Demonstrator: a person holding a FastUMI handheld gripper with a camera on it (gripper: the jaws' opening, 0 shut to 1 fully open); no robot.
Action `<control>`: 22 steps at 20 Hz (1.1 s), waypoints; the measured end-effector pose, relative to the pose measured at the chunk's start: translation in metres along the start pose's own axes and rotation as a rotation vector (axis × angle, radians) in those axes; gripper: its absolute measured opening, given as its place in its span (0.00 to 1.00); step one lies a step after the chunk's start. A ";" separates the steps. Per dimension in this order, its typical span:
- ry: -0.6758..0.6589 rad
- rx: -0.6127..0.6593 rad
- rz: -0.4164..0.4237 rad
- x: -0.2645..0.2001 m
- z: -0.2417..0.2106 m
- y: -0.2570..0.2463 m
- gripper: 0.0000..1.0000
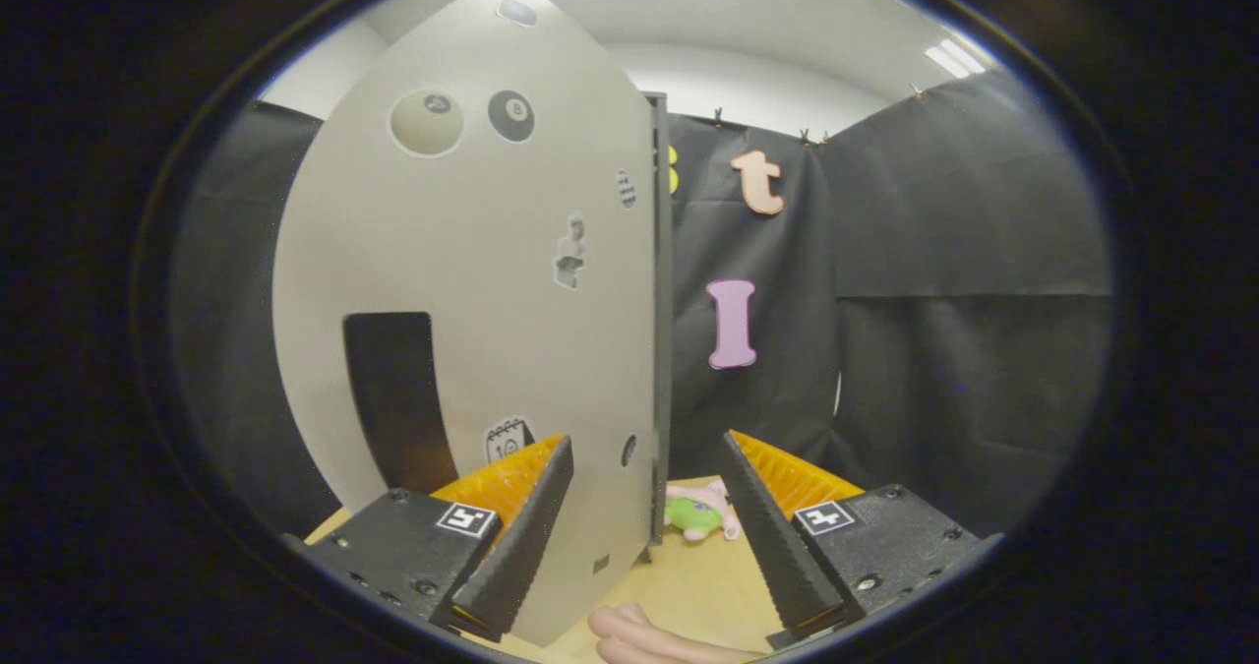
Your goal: Open the shoe cabinet door, grab the shoes and put them into the shoe cabinet, then close the shoe cabinet door.
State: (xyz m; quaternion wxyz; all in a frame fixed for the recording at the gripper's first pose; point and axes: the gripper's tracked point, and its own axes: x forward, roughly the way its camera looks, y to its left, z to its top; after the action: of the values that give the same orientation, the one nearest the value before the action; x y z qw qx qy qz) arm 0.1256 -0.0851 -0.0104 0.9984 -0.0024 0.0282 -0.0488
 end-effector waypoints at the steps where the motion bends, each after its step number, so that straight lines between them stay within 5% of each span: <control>1: 0.006 -0.006 0.004 0.000 -0.002 0.011 0.95; 11: 0.004 -0.006 0.181 0.052 -0.017 0.143 0.97; 22: -0.001 0.015 0.271 0.059 -0.022 0.148 0.97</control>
State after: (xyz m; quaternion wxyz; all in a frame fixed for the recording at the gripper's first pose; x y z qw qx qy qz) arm 0.1977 0.0566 -0.0370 0.9958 0.0090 0.0276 0.0864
